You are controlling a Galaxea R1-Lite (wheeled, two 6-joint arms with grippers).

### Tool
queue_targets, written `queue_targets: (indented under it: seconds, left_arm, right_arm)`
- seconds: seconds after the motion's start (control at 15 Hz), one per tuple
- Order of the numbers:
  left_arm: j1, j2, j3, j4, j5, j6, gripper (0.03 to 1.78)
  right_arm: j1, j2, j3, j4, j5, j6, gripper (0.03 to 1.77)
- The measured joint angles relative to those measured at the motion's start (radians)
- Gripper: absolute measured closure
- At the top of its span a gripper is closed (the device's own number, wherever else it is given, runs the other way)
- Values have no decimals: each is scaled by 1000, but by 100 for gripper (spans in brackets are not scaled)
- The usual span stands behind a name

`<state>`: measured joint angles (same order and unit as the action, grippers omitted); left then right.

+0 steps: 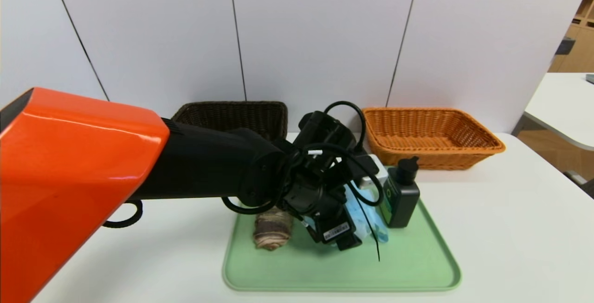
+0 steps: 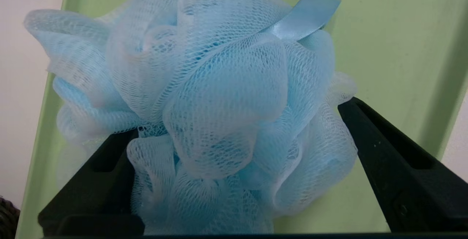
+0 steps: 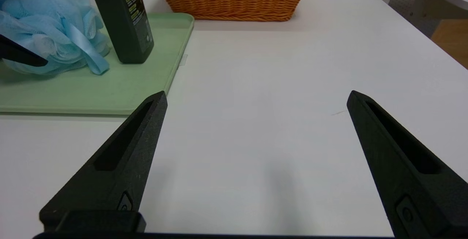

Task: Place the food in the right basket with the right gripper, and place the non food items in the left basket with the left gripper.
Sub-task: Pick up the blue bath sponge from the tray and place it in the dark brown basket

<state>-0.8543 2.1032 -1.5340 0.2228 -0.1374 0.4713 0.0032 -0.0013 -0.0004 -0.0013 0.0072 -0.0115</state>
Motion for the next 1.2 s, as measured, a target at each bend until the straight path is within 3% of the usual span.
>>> queue_targets:
  seconds: [0.4, 0.67, 1.0, 1.2]
  left_arm:
    - [0, 25, -7, -23, 3, 1, 12]
    - [0, 26, -11, -24, 2, -1, 73]
    - [-1, 17, -13, -23, 2, -1, 123]
    - [7, -15, -9, -15, 5, -3, 123]
  right_arm:
    - [0, 0, 0, 0, 0, 0, 10]
    - [-1, 0, 0, 0, 0, 0, 10]
    - [-1, 0, 0, 0, 0, 0, 10]
    - [-1, 0, 0, 0, 0, 0, 10]
